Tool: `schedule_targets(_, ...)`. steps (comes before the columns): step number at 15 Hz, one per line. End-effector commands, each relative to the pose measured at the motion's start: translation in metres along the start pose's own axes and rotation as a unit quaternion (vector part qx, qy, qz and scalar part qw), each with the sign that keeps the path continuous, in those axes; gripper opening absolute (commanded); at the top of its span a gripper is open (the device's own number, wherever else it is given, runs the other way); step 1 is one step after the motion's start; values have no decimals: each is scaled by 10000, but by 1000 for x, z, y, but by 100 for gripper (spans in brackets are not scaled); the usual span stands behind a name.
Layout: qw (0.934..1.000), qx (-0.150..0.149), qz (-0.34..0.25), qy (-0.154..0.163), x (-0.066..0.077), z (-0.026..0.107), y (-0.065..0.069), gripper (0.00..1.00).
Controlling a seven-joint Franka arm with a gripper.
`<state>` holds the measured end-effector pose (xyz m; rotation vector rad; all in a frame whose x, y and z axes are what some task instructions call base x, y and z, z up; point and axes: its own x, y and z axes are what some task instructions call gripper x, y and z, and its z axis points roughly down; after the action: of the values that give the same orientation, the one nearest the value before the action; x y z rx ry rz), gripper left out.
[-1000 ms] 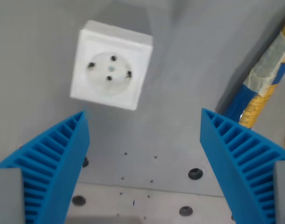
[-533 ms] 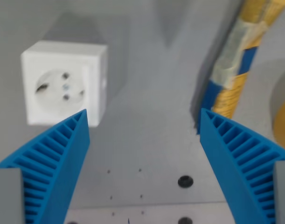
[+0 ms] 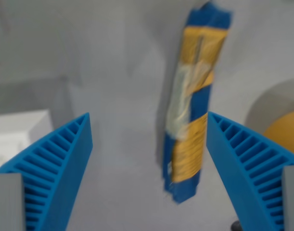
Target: Pick up the blue bag
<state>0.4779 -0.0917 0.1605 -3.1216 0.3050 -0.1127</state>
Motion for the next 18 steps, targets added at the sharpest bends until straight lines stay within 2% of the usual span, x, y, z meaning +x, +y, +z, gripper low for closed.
schedule_targets(1,9991,276,322,-16,2,-9,12,100)
schedule_targets(3,9994,295,186,-27,-6,-13,22,100)
schedule_targets(5,9995,306,109,29,-7,-4,11,100)
schedule_targets(6,9995,299,115,56,-6,1,16,100)
schedule_targets(10,9993,304,117,191,-5,21,15,100)
schedule_targets(11,9992,308,117,226,-5,26,15,0)
schedule_targets(18,9992,308,117,226,-5,26,15,0)
